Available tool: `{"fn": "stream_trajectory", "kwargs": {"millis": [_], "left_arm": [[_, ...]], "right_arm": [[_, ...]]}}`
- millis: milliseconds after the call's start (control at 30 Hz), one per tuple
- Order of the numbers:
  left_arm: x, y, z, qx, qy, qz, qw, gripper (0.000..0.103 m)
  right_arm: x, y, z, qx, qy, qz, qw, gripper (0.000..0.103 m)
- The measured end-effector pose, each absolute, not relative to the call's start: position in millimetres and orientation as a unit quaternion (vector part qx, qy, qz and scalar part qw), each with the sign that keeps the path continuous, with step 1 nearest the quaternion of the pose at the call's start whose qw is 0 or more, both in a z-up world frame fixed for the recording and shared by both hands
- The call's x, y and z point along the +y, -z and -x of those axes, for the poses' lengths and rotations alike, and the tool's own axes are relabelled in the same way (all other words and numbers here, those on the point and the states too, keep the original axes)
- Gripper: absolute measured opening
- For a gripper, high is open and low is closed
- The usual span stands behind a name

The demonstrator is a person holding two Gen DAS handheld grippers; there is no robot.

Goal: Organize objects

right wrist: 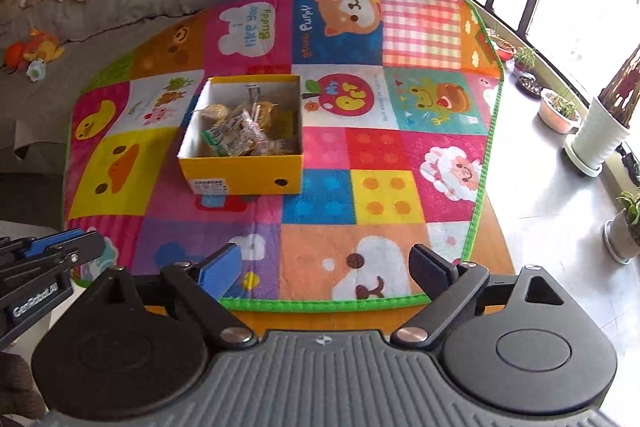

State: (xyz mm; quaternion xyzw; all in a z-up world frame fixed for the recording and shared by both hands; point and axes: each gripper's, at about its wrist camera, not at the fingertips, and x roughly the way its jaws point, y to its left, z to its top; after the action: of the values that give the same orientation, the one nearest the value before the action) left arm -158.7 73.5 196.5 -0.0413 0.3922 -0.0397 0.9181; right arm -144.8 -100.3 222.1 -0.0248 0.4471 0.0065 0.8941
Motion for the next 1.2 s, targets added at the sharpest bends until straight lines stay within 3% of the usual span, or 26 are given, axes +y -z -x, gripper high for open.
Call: {"fn": "stream_trajectory", "kwargs": {"millis": [100, 400, 1200], "left_arm": [[64, -207, 171, 0.381, 0.038, 0.016, 0.923, 0.017], [39, -244, 217, 0.376, 0.008, 0.010, 0.926, 0.017], [-16, -263, 224, 0.409, -0.016, 0.026, 0.912, 0.017]], "right_arm": [[-96, -228, 163, 0.406, -0.010, 0.049, 0.913, 0.103], [-129, -252, 199, 0.378, -0.034, 0.007, 0.925, 0.103], [-180, -272, 205, 0.401, -0.035, -0.013, 0.915, 0.103]]}}
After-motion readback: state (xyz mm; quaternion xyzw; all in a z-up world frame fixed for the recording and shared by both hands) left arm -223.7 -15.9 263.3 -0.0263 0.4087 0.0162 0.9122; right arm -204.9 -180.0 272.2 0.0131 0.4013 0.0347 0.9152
